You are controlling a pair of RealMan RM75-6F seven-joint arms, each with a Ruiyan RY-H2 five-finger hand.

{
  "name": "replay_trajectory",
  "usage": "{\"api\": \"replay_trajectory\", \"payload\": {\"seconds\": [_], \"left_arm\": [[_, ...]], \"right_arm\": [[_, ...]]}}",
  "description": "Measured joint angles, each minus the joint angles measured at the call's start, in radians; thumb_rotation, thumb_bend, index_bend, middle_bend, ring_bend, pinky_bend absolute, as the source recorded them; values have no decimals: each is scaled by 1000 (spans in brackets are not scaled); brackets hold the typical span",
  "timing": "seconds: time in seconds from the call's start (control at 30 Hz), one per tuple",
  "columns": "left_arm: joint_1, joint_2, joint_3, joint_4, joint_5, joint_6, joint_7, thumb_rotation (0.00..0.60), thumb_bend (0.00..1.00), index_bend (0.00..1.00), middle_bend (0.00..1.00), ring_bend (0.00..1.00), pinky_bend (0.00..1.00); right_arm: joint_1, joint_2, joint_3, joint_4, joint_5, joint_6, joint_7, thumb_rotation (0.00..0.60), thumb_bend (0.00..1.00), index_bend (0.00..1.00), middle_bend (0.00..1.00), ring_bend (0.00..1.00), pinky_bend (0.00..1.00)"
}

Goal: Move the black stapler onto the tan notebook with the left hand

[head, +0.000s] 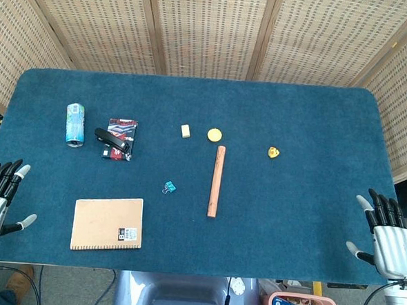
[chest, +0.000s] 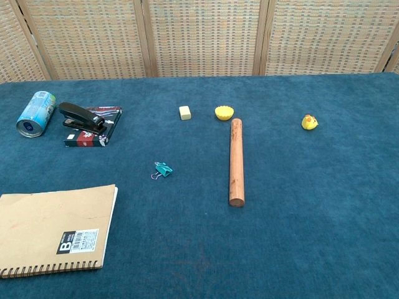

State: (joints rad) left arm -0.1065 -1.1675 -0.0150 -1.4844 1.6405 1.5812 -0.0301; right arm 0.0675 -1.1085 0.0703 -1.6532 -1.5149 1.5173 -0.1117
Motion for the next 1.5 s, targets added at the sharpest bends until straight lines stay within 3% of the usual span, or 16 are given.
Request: {"api": "replay_trajectory", "payload": {"seconds": [0.33, 0.53, 0.67, 0.83, 1.07, 1.27, 1.5], "left_arm": [[-42, 4, -21, -5, -38, -82, 22, 600, 0, 0, 0, 0, 0], [-178, 23, -91, 2, -97, -266, 57, 600, 0, 0, 0, 0, 0], [-317, 23, -146, 49, -165, -467, 100, 600, 0, 0, 0, 0, 0], [-511, -39, -196, 209, -253, -730, 152, 600, 0, 0, 0, 0, 0], [-706, -219, -209, 501, -320, -965, 179, 600, 12, 20, 0, 0, 0], [-799, -370, -186, 698, -327, -1041, 164, 600, 82, 152, 101, 51, 108], [-836, -444, -152, 807, -301, -1057, 96, 600, 138, 379, 260, 193, 261]], "right_arm": [[-3, 3, 5, 3, 1, 10, 8, 600, 0, 0, 0, 0, 0], [11, -8, 21, 24, 38, -19, 2, 600, 0, 0, 0, 0, 0], [21, -17, 38, 34, 80, -42, -2, 600, 0, 0, 0, 0, 0], [26, -30, 55, 43, 119, -46, -35, 600, 0, 0, 0, 0, 0], [31, -47, 75, 53, 187, -60, -85, 600, 0, 0, 0, 0, 0], [37, -60, 87, 78, 229, -81, -102, 600, 0, 0, 0, 0, 0], [41, -66, 88, 91, 243, -93, -103, 600, 0, 0, 0, 0, 0]]}}
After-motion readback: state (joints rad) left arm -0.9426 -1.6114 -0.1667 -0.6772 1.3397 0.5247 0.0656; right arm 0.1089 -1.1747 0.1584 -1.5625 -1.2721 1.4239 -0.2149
